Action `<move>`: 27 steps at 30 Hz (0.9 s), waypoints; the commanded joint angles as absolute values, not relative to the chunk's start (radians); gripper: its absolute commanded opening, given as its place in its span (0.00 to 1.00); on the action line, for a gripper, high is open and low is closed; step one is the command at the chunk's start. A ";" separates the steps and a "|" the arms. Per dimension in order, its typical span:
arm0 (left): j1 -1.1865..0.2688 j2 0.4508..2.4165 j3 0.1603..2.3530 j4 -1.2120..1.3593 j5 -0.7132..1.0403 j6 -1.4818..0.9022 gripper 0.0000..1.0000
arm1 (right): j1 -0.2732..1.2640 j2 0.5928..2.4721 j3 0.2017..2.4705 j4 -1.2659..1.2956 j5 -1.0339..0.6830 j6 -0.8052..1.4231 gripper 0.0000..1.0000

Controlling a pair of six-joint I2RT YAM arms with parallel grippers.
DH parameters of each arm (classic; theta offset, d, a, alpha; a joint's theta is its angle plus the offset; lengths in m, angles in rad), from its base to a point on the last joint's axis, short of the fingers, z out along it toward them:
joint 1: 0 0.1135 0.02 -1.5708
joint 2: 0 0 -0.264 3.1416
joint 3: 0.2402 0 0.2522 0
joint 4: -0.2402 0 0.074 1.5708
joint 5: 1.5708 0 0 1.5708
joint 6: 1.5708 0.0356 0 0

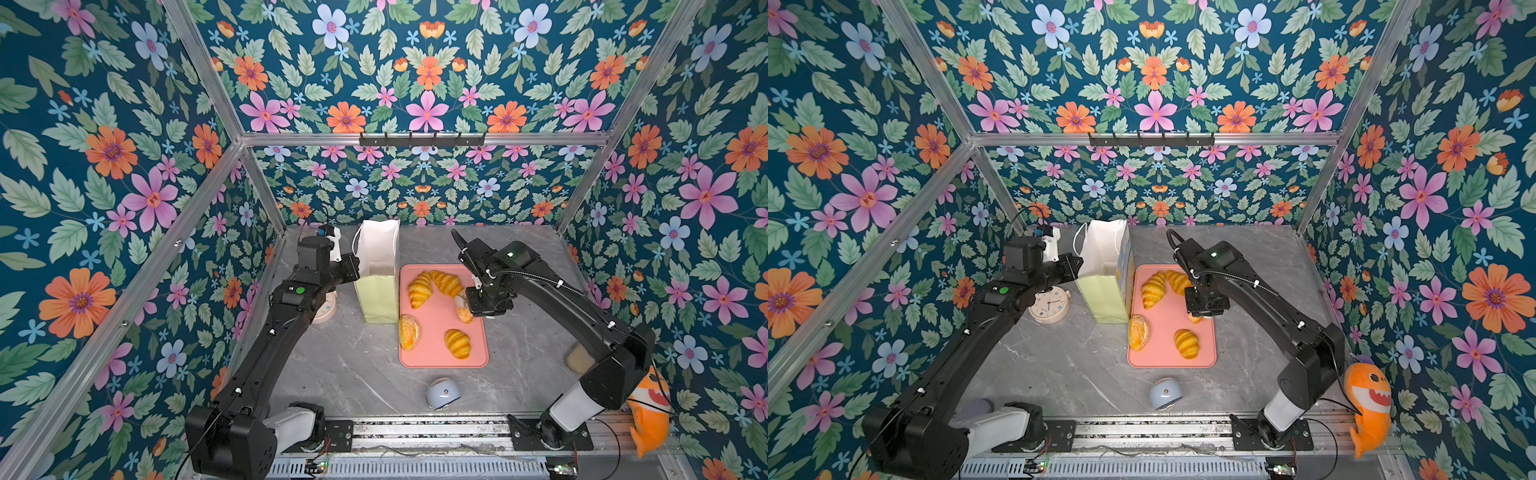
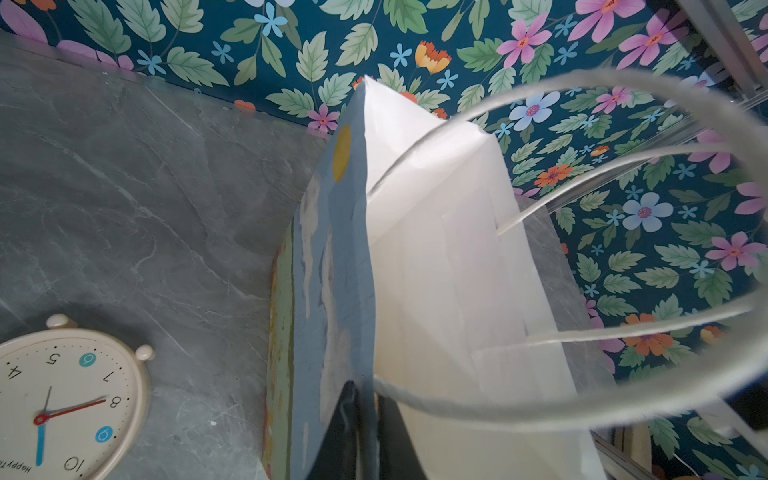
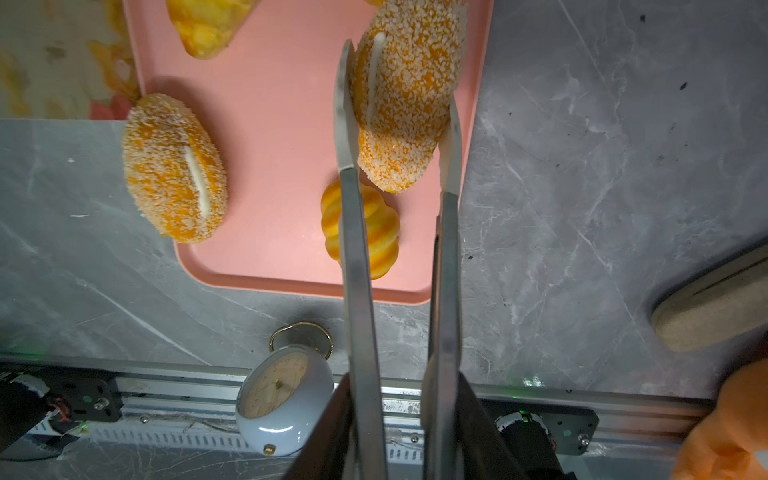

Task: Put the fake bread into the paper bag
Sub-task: 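Pinch the sugar-coated bun with the tongs and lift it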

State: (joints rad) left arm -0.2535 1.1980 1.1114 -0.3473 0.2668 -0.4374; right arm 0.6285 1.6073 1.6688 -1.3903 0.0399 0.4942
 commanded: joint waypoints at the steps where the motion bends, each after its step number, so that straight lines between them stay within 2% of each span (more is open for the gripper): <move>1: -0.254 1.195 1.119 -0.347 0.270 -0.430 0.12 | 0.636 1.584 1.724 -1.448 0.070 0.488 0.33; 18: -0.254 1.210 1.196 -0.392 0.257 -0.427 0.14 | 0.660 1.567 2.155 -1.534 -0.016 0.417 0.33; 23: -0.253 1.217 1.237 -0.437 0.227 -0.407 0.25 | 0.670 1.593 2.276 -1.532 -0.074 0.407 0.32; 27: -0.254 1.223 1.268 -0.485 0.186 -0.384 0.30 | 0.675 1.611 2.351 -1.516 -0.136 0.404 0.32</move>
State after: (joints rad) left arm -0.2539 1.2209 1.2522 -0.4374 0.2298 -0.4149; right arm 0.6712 1.6054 2.3199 -1.5379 -0.0784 0.4152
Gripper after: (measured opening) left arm 0.299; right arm 0.319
